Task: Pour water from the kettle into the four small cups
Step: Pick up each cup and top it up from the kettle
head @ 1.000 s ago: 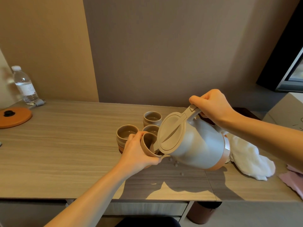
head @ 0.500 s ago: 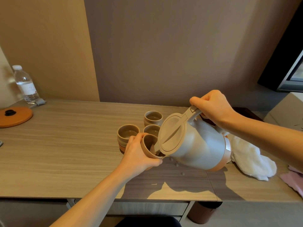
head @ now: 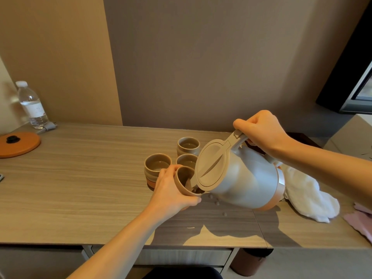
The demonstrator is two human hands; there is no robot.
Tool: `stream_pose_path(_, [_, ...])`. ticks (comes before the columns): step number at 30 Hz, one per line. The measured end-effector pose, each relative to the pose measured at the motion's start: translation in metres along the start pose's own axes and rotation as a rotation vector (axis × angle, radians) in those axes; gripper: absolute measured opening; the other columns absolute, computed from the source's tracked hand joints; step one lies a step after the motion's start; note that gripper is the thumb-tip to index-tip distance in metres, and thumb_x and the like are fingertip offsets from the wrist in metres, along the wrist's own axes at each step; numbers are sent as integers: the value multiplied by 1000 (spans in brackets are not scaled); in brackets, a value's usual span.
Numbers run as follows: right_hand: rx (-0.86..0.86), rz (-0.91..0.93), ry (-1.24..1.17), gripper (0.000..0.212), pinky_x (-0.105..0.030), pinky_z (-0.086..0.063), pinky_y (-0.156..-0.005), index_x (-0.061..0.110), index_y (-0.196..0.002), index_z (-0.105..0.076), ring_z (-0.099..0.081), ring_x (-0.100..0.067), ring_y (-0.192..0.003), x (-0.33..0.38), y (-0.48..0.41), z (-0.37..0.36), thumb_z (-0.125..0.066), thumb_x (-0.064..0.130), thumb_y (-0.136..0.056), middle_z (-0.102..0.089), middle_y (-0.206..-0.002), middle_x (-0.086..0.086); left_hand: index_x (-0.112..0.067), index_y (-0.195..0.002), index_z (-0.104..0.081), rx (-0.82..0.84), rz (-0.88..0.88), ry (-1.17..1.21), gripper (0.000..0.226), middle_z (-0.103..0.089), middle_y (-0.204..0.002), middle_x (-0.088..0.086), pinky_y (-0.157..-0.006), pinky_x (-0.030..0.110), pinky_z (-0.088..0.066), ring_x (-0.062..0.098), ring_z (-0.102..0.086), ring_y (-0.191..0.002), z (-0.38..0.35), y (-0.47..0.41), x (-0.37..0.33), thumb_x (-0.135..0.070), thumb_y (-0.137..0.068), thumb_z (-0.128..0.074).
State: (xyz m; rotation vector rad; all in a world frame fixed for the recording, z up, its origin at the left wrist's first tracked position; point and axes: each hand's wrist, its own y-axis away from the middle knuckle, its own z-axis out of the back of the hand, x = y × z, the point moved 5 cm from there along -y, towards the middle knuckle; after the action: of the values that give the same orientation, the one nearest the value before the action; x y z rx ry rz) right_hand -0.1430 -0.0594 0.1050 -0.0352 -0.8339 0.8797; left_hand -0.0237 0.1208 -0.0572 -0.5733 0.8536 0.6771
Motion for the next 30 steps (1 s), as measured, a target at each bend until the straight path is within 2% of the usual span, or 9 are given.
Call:
stream_pose_path(6, [-1, -2, -3, 55, -54, -55, -64, -7, -54, -62, -49, -28, -55, -1, -1, 1, -52, 45, -66, -62, -65, -32, -35, -120, -44, -3, 4, 19, 88, -48, -117, -11, -86, 27, -51, 12, -52, -109, -2, -1, 2, -41, -46, -93])
stream_pose_path(16, [-3, -11, 12, 62, -54, -55, -65, -9, -60, -65, -47, -28, -56, -2, -4, 1, -48, 51, -58, -64, -70, -33, -35, -118, -46, 3, -3, 48, 87, -48, -116, -10, -89, 33, -52, 13, -52, -109, -1, -1, 1, -41, -45, -93])
stream_pose_path(20, [4, -3, 15, 62, -54, -56, -66, -7, -61, -68, -49, -29, -56, -1, -5, 1, -48, 51, -57, -66, -71, -32, -36, -117, -43, -2, 1, 41, 87, -48, -116, -11, -88, 30, -52, 12, -51, -109, -1, 0, 1, -40, -46, -93])
stream_pose_path(30, [19, 33, 50, 62, -53, -54, -60, -13, -61, -61, -44, -27, -54, 3, -6, -2, -49, 48, -62, -60, -66, -35, -34, -118, -45, -11, 0, 63, 86, -48, -119, -9, -88, 27, -49, 12, -50, -111, -1, 2, 0, -36, -48, -94])
